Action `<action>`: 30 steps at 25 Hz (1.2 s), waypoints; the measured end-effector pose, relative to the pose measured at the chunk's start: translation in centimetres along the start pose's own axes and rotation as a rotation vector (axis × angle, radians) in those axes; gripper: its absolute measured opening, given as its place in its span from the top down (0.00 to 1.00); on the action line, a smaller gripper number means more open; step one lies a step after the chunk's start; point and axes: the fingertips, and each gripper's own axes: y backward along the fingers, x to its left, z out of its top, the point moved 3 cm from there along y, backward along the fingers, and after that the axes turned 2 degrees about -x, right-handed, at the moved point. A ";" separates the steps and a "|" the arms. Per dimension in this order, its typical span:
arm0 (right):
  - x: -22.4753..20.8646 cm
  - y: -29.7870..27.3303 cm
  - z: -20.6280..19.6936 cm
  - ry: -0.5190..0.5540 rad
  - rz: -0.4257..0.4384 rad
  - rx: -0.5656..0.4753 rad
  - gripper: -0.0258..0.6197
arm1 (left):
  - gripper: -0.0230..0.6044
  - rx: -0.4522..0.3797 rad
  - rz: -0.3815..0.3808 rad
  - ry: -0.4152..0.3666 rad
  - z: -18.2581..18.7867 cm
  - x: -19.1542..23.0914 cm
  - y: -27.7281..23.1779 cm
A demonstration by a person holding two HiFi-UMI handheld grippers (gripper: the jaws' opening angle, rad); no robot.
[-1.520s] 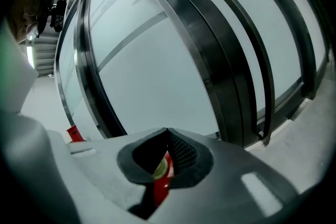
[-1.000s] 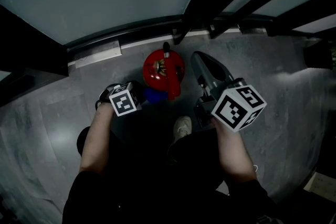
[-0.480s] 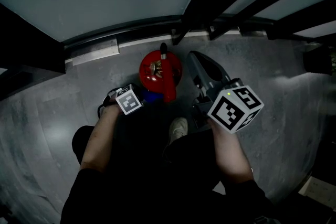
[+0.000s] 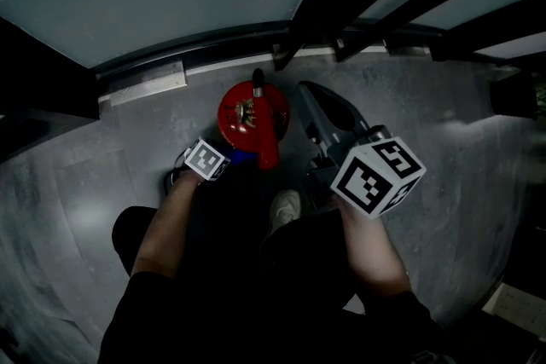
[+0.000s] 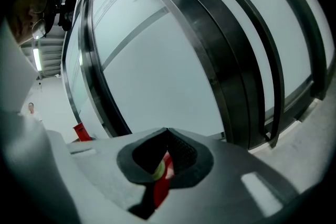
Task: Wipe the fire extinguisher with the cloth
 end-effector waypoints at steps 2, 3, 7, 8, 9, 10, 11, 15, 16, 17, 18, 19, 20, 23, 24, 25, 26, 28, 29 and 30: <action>-0.2 0.1 0.0 -0.001 -0.007 -0.001 0.96 | 0.85 0.018 -0.033 0.126 -0.9 0.0 -1.0; -0.3 0.1 0.0 -0.001 -0.009 -0.001 0.96 | 0.85 0.001 -0.044 0.180 -0.9 0.0 -1.4; -0.4 0.1 -0.2 0.002 -0.009 -0.002 0.96 | 0.85 -0.050 -0.003 0.310 -1.2 0.2 -2.9; -0.4 0.1 -0.2 0.001 -0.010 -0.004 0.96 | 0.85 -0.050 0.031 0.339 -1.5 0.4 -2.7; -0.4 0.0 -0.1 0.001 -0.010 -0.006 0.96 | 0.85 -0.051 0.076 0.364 -1.9 0.8 -2.4; -0.4 -0.1 -0.1 0.002 -0.011 -0.008 0.96 | 0.85 -0.055 0.133 0.381 -2.2 1.5 -1.9; -0.4 -0.2 -0.1 0.003 -0.012 -0.010 0.96 | 0.85 -0.069 0.203 0.381 -2.4 2.5 -1.2; -0.8 -0.5 0.6 0.006 -0.032 -0.050 0.96 | 0.85 -0.179 0.418 0.367 -1.9 6.3 2.6; -0.9 -0.6 0.9 0.005 -0.038 -0.063 0.96 | 0.85 -0.224 0.450 0.366 -1.6 7.0 3.7; -1.1 -0.6 1.1 0.005 -0.044 -0.075 0.96 | 0.85 -0.276 0.479 0.356 -1.2 7.7 4.9; -1.2 -0.7 1.3 0.009 -0.052 -0.086 0.96 | 0.85 -0.330 0.506 0.334 -0.6 8.3 6.2; -1.5 -0.7 1.4 0.014 -0.061 -0.097 0.96 | 0.85 -0.383 0.531 0.297 0.1 8.6 7.6; -1.7 -0.7 1.5 0.019 -0.070 -0.109 0.96 | 0.85 -0.429 0.555 0.252 0.8 8.9 9.0; -2.2 -1.1 2.3 0.024 -0.085 -0.158 0.96 | 0.85 -0.523 0.638 0.139 2.2 10.0 13.6; -2.2 -1.3 2.7 0.030 -0.088 -0.173 0.96 | 0.85 -0.551 0.668 0.119 2.5 10.3 15.4; -2.2 -1.5 3.2 0.041 -0.094 -0.186 0.96 | 0.85 -0.580 0.692 0.108 2.8 10.5 17.3; -2.2 -1.6 3.6 0.057 -0.108 -0.197 0.96 | 0.85 -0.610 0.710 0.106 3.3 10.5 19.4; -2.2 -1.3 4.6 0.091 -0.159 -0.205 0.96 | 0.86 -0.673 0.720 0.136 4.4 9.7 24.3; -2.0 -0.8 5.0 0.104 -0.185 -0.200 0.96 | 0.86 -0.706 0.711 0.159 4.9 8.7 26.8; -1.5 0.1 5.5 0.121 -0.198 -0.187 0.96 | 0.86 -0.736 0.695 0.175 5.4 7.3 29.4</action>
